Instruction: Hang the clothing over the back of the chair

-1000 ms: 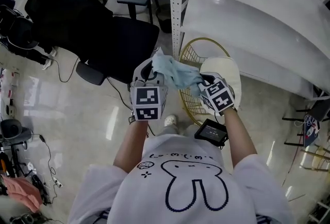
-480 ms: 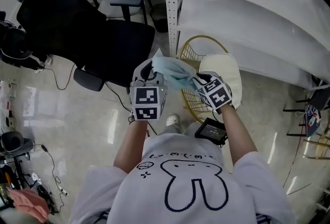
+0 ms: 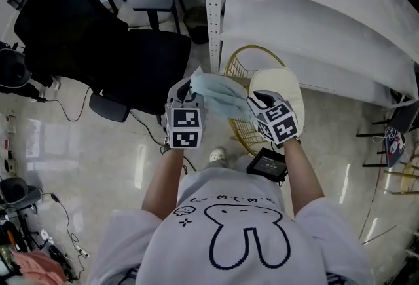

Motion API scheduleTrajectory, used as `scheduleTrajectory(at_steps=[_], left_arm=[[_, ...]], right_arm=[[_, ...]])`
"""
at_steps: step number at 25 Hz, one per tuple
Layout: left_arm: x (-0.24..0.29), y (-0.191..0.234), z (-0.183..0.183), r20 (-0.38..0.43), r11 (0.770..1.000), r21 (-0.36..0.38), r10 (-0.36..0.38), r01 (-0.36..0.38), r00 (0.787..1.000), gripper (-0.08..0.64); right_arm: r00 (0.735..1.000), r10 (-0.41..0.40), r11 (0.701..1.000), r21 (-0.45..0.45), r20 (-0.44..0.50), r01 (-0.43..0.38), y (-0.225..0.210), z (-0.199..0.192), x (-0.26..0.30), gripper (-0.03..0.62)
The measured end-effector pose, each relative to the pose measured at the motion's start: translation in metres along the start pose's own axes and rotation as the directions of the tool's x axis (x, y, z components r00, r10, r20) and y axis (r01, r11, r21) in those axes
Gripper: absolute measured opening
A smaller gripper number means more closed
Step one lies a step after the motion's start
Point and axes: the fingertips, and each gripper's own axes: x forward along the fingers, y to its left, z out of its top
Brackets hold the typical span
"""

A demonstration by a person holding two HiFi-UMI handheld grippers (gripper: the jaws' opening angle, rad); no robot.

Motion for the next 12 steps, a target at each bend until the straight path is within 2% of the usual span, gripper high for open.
scheduleTrajectory(at_steps=[4,8,12], left_arm=[[0.008,0.004,-0.017,-0.04,1.0,0.008,-0.009,0.009,0.999,0.04],[0.015,0.009,-0.035,-0.075,1.0,0.001,0.0,0.0,0.997,0.04],[0.023,0.016,-0.06,-0.147,1.0,-0.014,0.004,-0.006,0.989,0.04]], right_arm=[[1.0,-0.018,1.0,0.019,0.011,0.018,0.0,-0.001,-0.005,0.066],[0.998,-0.058,0.998,-0.001,0.032,0.059,-0.005,0.003,-0.014,0.066],[0.997,-0.065,0.998,-0.001,0.044,0.065,-0.008,0.007,-0.017,0.066]])
